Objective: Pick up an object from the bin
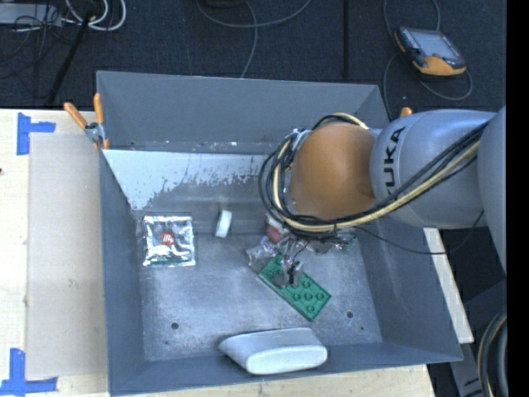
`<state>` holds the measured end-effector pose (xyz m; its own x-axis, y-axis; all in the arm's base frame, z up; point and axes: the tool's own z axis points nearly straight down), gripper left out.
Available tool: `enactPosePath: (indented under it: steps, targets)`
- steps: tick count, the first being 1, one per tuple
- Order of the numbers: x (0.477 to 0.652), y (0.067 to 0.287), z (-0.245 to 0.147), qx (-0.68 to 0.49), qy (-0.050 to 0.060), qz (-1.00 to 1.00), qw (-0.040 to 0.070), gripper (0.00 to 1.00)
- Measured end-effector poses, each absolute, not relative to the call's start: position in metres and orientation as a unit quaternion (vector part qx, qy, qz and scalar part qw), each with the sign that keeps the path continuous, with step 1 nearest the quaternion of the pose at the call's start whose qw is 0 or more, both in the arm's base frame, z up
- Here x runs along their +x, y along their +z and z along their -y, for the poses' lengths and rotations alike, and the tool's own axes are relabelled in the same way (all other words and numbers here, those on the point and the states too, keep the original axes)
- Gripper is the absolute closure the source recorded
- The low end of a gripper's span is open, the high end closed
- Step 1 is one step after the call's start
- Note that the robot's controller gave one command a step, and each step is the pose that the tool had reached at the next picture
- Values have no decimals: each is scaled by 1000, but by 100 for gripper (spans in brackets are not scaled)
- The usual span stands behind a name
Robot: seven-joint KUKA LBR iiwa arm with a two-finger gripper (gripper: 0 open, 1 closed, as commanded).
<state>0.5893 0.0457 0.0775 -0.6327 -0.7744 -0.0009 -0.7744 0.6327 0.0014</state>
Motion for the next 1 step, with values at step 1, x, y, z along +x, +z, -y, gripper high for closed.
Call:
enactPosePath:
  steps: [1]
  targets:
    - [569,197,-68,-434,-1,-901,4,100]
